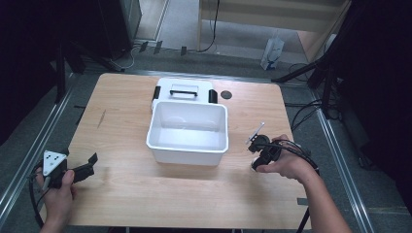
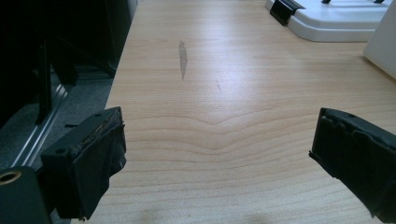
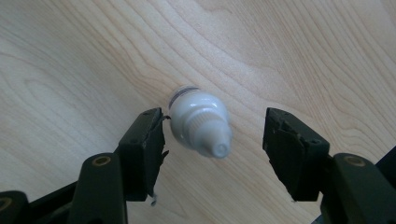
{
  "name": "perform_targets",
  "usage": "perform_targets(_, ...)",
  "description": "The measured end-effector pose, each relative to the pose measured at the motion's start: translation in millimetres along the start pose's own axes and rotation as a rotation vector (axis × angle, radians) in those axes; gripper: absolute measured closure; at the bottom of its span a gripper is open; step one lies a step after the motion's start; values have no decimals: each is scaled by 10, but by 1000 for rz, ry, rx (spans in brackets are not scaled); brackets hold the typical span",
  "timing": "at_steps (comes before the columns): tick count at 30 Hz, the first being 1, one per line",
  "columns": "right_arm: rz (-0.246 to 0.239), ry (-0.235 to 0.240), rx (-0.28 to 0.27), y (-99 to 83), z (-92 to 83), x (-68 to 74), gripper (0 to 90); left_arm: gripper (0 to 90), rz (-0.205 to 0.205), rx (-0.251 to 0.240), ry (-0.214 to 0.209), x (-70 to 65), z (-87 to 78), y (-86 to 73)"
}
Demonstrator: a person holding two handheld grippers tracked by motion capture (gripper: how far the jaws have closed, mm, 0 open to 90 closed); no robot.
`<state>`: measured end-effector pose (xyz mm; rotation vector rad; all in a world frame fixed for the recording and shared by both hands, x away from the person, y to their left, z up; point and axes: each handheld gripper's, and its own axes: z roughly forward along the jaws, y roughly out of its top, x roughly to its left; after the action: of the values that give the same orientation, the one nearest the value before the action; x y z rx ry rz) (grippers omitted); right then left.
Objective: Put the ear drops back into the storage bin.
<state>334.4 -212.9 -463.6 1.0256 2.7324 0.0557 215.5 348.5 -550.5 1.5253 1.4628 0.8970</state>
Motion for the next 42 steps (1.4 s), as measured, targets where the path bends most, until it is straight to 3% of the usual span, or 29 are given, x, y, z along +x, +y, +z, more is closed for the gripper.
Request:
perform_targets(7,32,45,24,21,96,-52,448,35,-4,0,-4,6,4,1)
perform_targets(15,40,113,52,66,153,-74,599,35,-5,1,-6,10,4,2)
perform_targets(20,55,151,54,65,125,-119,607,35,-5,1,-4,10,1,1)
perform_targets(30,37,138,13,103,-99,-166,608,35,-5,-1,0,9,1,0)
perform_targets(42,12,159,-16,250,-450,-191,609,35,-13,-8,2,11,-2,-1)
